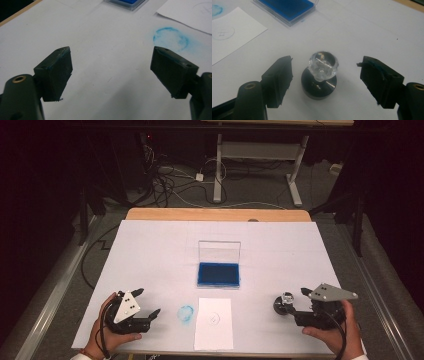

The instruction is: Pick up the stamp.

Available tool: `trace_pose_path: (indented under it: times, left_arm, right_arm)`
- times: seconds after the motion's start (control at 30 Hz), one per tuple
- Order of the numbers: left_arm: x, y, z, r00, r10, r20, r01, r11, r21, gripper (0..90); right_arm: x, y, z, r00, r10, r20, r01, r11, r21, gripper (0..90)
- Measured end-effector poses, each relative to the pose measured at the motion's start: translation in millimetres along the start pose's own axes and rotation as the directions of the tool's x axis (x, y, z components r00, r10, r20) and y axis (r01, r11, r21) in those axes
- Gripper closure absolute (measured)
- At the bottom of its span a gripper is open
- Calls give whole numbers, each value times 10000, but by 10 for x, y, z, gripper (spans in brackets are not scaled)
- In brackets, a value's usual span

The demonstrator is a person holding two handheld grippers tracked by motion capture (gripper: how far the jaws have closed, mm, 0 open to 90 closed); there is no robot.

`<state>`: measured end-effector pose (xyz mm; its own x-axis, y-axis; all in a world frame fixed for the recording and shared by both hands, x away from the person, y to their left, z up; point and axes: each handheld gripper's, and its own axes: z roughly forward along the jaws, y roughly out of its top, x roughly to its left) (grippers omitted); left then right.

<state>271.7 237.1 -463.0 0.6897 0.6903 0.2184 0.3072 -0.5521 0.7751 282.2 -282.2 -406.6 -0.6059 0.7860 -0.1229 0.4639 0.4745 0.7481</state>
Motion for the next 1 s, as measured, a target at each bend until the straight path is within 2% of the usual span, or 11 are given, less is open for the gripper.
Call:
trace_pose_path:
  times: [0.03, 0.1, 0.17, 0.2, 0.23, 0.37, 0.43, 0.6, 0.73, 0.8, 1.0]
  left_arm:
    - [4, 5, 4, 9998, 192, -81, -192, 9998, 27, 169]
    - [2, 1, 11, 10000, 84, 33, -84, 9999, 83, 169]
    - [9, 8, 27, 9999, 66, 114, -67, 9999, 83, 169]
    - [9, 8, 27, 9999, 66, 114, -67, 9999, 83, 169]
    - [8, 11, 33, 9999, 75, 127, -76, 9999, 77, 169]
    - [9, 1, 65, 9995, 131, 301, -137, 9997, 187, 169]
    - [10, 0, 76, 9993, 178, 342, -188, 9994, 276, 169]
    - [5, 10, 83, 9984, 398, 394, -408, 9989, 251, 169]
    - [3, 8, 90, 9981, 430, 448, -444, 9986, 288, 169]
    - [1, 8, 96, 9981, 448, 411, -464, 9983, 365, 170]
    - [-3, 4, 112, 9978, 482, 463, -503, 9977, 465, 172]
  right_arm:
    - [-16, 32, 24, 10000, 0, -20, 0, 9998, 175, 263]
    - [-46, 88, 87, 10000, 25, -84, -18, 9962, 876, 295]
    - [-90, 126, 150, 9982, 355, -482, -285, 9900, 1381, 310]
    - [-90, 126, 150, 9982, 355, -482, -285, 9900, 1381, 310]
    - [-94, 155, 205, 9982, 260, -531, -162, 9840, 1776, 312]
    - [-80, 190, 259, 9981, 303, -532, -206, 9845, 1741, 316]
    - [-55, 216, 338, 9984, 237, -505, -147, 9849, 1725, 354]
    - [-41, 180, 400, 9987, 270, -435, -193, 9853, 1695, 421]
    - [-70, 116, 379, 9967, 481, -647, -382, 9884, 1472, 462]
    - [-75, 83, 367, 9971, 423, -627, -335, 9901, 1363, 489]
    - [-74, 86, 364, 9972, 265, -695, -181, 9928, 1181, 487]
